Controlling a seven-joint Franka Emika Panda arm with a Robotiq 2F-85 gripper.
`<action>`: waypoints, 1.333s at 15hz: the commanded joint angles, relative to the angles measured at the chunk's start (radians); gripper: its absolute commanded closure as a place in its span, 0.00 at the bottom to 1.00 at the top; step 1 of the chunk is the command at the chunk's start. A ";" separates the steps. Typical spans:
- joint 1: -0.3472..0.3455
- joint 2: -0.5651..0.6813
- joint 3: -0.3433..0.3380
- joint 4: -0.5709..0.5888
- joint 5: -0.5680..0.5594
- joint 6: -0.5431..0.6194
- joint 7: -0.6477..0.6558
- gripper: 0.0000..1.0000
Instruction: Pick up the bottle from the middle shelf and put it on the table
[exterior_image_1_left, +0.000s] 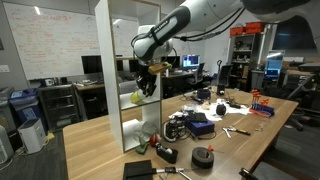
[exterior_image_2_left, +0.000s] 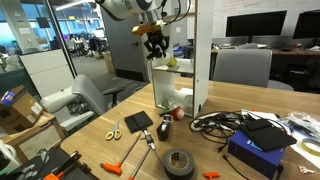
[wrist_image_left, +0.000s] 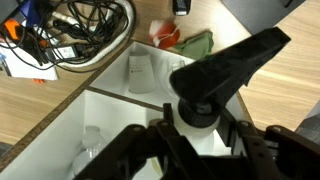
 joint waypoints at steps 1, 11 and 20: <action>0.038 -0.165 -0.013 -0.157 -0.051 0.009 0.103 0.84; 0.028 -0.438 0.015 -0.494 -0.117 -0.116 0.301 0.83; -0.022 -0.410 -0.003 -0.691 0.002 -0.086 0.253 0.83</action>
